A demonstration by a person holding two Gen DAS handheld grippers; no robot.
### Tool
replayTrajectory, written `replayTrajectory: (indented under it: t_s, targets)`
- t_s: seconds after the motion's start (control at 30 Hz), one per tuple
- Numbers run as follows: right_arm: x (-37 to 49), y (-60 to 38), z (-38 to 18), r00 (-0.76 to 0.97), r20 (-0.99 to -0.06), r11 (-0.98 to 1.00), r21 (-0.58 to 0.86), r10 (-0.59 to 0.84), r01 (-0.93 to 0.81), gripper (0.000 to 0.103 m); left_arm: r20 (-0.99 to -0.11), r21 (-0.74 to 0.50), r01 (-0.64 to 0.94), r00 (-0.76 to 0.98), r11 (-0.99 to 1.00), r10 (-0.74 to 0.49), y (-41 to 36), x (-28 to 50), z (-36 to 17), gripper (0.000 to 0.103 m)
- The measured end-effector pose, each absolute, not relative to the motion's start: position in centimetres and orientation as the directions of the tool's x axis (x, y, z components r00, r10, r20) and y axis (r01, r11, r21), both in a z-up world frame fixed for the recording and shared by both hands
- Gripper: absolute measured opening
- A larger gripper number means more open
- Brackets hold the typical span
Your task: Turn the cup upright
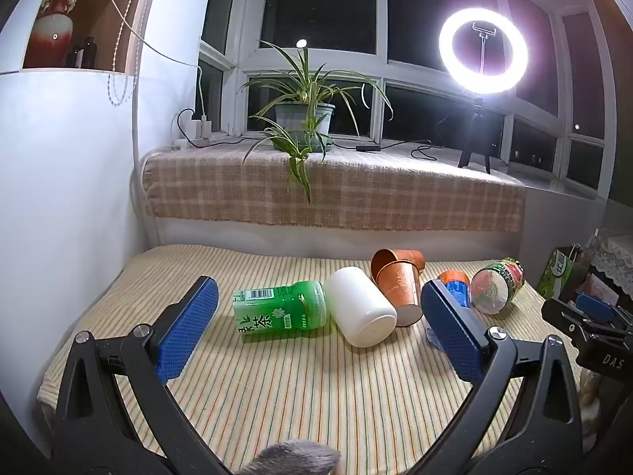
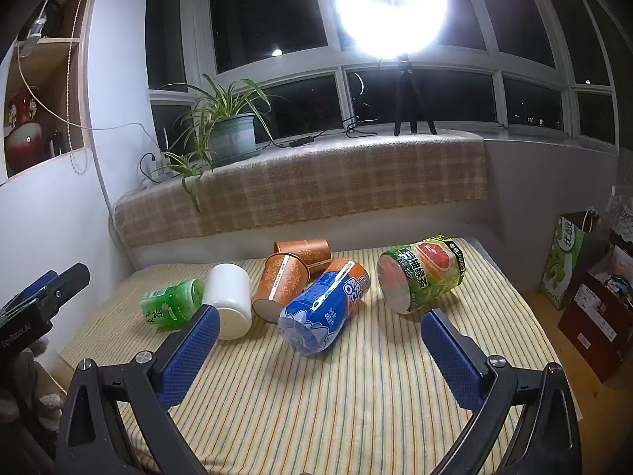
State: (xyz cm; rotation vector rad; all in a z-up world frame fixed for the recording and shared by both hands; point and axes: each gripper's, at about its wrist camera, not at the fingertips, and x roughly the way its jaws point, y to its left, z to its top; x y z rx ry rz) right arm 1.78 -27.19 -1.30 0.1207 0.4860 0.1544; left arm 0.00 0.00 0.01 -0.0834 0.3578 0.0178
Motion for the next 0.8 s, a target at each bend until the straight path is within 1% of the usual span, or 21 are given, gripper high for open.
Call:
replayTrajectory:
  t_s: [0.43, 0.63, 0.8]
  targets:
    - [1.4, -27.1, -0.9, 0.872, -0.455, 0.98, 0.157, 0.181, -0.122, 0.103, -0.346, -0.064, -0.028, 0.938, 0.998, 0.004, 0.0, -0.2, 0.0, 0.103]
    - [1.6, -27.0, -1.2, 0.87, -0.456, 0.979, 0.164, 0.184, -0.121, 0.103, -0.353, -0.072, -0.039, 0.935, 0.997, 0.011, 1.8, -0.4, -0.1, 0.103]
    - [1.8, -27.2, -1.6, 0.866, -0.462, 0.977, 0.173, 0.191, -0.123, 0.103, -0.352, -0.058, -0.044, 0.936, 0.997, 0.02, 1.2, 0.0, -0.2, 0.103]
